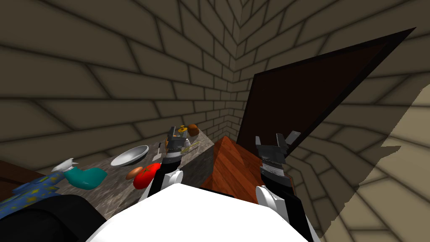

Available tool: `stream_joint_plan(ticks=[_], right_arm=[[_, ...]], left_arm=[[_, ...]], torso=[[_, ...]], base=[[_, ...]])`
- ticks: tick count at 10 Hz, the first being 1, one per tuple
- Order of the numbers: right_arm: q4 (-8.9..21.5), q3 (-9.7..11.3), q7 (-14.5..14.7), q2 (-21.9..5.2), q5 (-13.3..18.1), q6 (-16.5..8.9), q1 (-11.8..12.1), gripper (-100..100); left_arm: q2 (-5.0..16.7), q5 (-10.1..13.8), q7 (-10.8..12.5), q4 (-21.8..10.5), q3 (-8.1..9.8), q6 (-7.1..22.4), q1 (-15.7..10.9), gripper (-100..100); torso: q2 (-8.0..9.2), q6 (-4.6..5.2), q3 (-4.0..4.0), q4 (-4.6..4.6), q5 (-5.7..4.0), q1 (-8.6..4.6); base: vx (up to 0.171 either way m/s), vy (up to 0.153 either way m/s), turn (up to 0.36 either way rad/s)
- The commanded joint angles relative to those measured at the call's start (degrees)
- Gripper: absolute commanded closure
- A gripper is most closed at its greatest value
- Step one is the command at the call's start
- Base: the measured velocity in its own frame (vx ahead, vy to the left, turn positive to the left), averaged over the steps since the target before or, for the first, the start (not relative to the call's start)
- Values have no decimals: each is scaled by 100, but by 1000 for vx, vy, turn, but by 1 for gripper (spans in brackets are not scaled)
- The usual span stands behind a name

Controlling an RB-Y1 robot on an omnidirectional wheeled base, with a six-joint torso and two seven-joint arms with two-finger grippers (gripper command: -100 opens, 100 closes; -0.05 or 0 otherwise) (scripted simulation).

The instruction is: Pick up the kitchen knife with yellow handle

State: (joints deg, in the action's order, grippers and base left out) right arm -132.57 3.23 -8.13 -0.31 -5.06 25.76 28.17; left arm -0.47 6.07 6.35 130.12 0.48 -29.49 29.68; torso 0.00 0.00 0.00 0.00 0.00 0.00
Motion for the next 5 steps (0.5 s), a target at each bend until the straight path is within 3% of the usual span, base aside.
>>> stream_joint_plan(ticks=[1,5], right_arm=[[0,0,0,0,0,0,0,0],[0,0,0,0,0,0,0,0]], left_arm=[[211,37,26,-22,6,67,-8,-100],[820,244,173,-143,42,439,-56,-100]], torso=[[0,0,0,0,0,0],[-10,0,-6,-2,-1,-7]], base=[[6,-7,14],[23,-23,30]])
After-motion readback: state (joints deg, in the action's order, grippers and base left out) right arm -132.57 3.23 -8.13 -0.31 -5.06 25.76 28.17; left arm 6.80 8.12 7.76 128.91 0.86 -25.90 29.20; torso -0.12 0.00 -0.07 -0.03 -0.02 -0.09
